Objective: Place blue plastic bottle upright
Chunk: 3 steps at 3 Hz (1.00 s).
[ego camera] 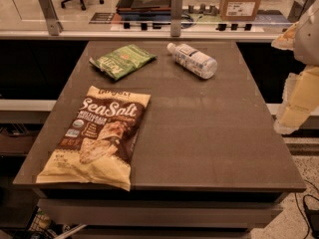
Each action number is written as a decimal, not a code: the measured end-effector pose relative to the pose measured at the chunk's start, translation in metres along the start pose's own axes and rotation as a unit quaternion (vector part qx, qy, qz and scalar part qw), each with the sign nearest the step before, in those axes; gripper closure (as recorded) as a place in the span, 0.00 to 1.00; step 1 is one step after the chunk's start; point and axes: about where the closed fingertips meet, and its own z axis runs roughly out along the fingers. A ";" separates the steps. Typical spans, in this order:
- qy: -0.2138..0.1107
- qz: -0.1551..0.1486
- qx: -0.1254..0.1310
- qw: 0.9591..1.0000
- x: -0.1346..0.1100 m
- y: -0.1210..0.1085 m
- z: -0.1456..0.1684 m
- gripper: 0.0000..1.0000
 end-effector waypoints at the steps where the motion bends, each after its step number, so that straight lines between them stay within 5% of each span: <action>1: -0.003 -0.002 0.007 1.000 -0.005 -0.005 -0.005 0.00; 3: 0.020 0.034 0.007 0.999 -0.029 -0.047 -0.018 0.00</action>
Offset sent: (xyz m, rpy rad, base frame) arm 0.0418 0.0180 0.0408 -0.0404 0.0005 -0.0349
